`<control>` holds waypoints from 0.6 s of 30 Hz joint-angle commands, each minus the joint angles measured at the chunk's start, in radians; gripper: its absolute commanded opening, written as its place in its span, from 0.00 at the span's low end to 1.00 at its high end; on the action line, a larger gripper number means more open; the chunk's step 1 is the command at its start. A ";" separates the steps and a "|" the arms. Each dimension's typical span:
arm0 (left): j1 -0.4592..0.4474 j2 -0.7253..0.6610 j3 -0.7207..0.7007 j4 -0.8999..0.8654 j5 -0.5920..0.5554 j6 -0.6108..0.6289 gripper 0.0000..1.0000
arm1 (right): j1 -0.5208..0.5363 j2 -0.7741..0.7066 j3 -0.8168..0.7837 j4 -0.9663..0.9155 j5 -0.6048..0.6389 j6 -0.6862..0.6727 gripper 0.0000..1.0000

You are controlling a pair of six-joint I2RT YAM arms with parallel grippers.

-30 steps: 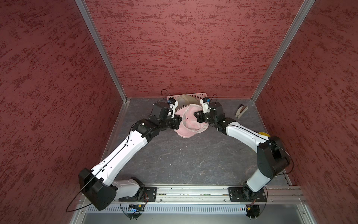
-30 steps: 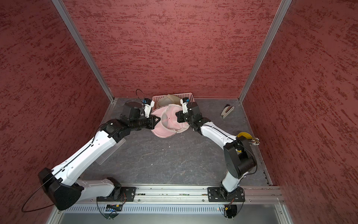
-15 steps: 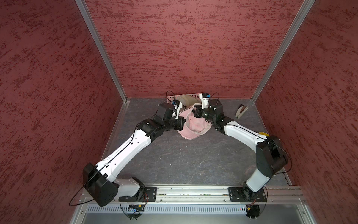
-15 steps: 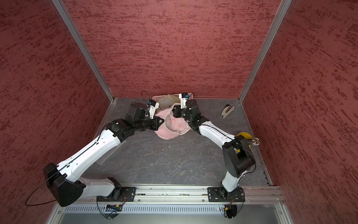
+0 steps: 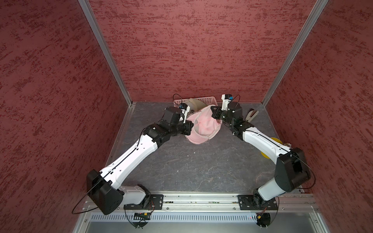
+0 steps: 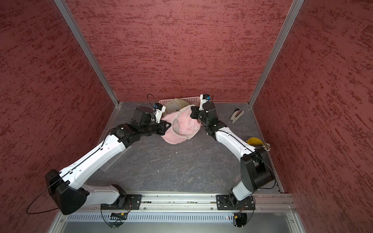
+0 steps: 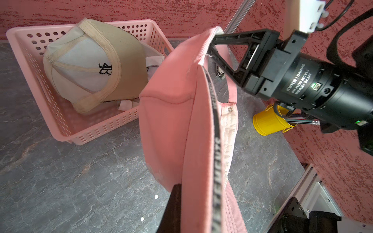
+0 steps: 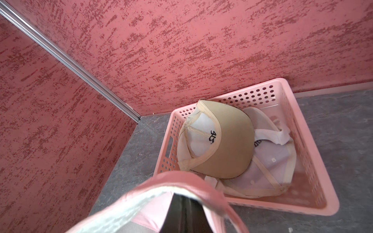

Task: Turn the baseball cap inside out
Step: Turn over the baseball cap.

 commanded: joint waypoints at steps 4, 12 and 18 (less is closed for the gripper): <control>0.035 0.001 0.059 -0.017 -0.019 0.044 0.00 | 0.026 -0.055 0.013 -0.265 -0.058 -0.158 0.07; 0.068 0.049 0.122 -0.077 0.015 0.110 0.00 | 0.033 -0.182 0.027 -0.512 -0.157 -0.267 0.23; 0.072 0.068 0.156 -0.109 -0.006 0.118 0.00 | 0.042 -0.220 0.023 -0.578 -0.260 -0.309 0.25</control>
